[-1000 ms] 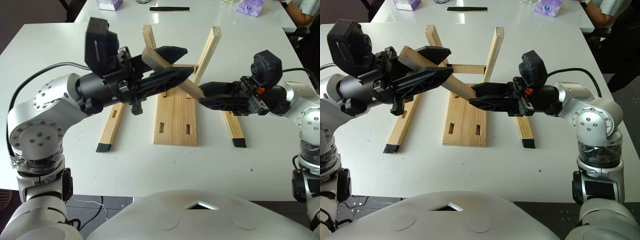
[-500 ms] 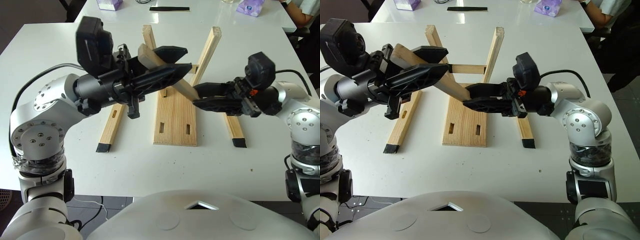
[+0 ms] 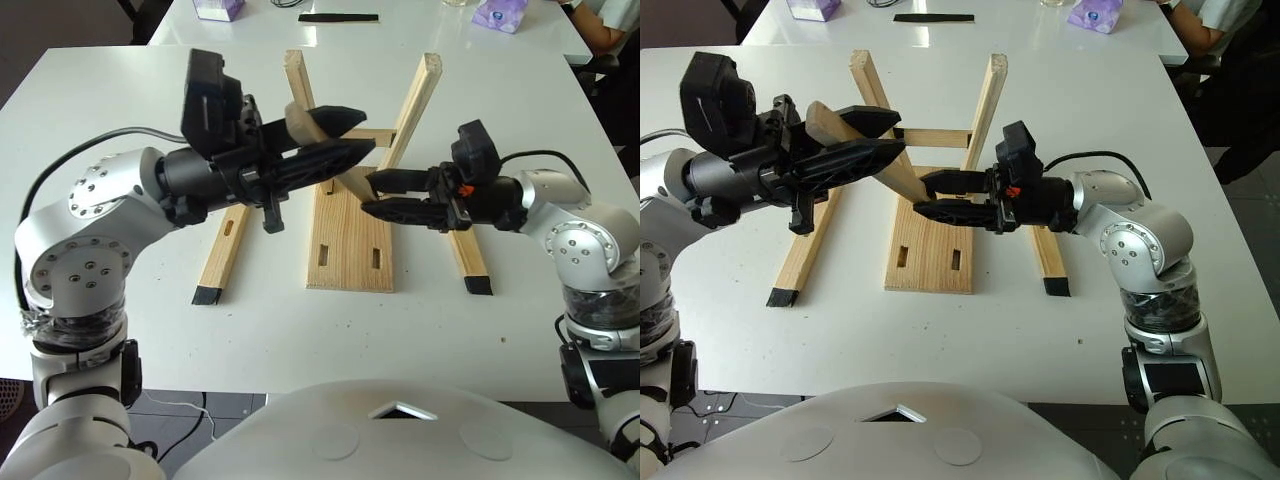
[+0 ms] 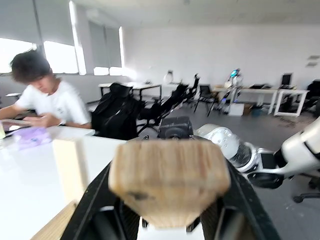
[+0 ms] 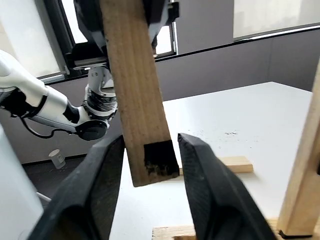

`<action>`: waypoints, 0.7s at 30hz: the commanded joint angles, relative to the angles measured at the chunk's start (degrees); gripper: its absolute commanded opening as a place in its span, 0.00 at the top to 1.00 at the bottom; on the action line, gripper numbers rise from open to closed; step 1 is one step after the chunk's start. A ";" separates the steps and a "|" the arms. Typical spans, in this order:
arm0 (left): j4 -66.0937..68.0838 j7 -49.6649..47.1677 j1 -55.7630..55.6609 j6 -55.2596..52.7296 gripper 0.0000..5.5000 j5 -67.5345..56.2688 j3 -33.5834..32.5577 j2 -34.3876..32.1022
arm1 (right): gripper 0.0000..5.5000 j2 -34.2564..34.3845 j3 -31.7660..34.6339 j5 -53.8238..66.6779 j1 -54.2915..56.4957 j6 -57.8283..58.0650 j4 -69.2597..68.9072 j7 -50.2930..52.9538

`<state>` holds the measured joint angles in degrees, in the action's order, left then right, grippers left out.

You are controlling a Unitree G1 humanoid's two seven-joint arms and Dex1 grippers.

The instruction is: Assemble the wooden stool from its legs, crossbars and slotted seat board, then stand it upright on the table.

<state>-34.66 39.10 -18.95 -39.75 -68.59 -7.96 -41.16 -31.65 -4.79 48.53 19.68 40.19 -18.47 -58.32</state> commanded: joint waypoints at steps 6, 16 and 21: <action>16.87 17.03 7.83 7.98 0.76 18.01 -10.73 -13.66 | 0.58 -2.29 4.98 -7.82 -6.00 -3.88 2.45 5.29; 34.98 33.04 14.66 36.58 0.76 41.65 -6.18 -14.56 | 0.58 -1.72 3.28 -13.14 -9.86 -6.35 1.80 8.31; 42.43 37.03 15.52 44.58 0.76 43.50 -5.94 -11.96 | 0.58 -1.36 2.78 -14.17 -10.51 -6.98 1.64 8.18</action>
<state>6.31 75.02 -3.60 1.83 -26.06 -14.37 -54.12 -32.91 -1.72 35.44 9.64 33.97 -16.66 -50.22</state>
